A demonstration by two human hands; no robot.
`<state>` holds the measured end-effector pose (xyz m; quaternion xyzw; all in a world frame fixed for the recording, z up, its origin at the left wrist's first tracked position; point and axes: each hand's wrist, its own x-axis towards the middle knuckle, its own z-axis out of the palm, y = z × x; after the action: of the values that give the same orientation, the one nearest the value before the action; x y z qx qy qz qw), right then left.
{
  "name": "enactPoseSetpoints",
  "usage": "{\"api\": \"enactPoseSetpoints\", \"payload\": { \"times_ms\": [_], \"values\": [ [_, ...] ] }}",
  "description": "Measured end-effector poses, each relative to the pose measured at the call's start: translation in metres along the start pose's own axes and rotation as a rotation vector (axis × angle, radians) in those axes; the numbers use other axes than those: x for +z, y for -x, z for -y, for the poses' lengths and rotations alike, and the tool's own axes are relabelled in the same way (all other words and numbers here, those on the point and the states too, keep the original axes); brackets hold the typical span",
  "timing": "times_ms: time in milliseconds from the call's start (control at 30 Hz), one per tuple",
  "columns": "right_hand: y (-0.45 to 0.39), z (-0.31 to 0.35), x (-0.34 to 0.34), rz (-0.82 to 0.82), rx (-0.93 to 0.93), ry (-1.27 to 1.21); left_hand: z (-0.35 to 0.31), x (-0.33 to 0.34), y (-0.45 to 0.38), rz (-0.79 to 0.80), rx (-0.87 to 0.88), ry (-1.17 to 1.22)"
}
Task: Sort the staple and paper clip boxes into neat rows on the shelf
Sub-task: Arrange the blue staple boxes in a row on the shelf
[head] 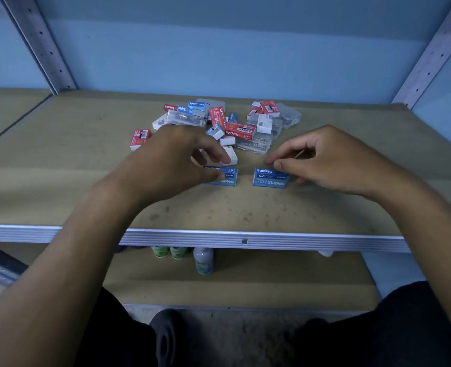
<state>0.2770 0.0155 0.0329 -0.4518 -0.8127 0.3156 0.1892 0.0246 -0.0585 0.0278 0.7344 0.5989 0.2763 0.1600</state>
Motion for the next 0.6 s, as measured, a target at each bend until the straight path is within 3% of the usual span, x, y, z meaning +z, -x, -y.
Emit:
{"api": "enactPoseSetpoints", "payload": {
  "times_ms": [600],
  "values": [
    [0.0029,0.0078,0.0025,0.005,-0.063,0.121,-0.0001,0.0064,-0.0065,0.038,-0.007,-0.039]
  ]
}}
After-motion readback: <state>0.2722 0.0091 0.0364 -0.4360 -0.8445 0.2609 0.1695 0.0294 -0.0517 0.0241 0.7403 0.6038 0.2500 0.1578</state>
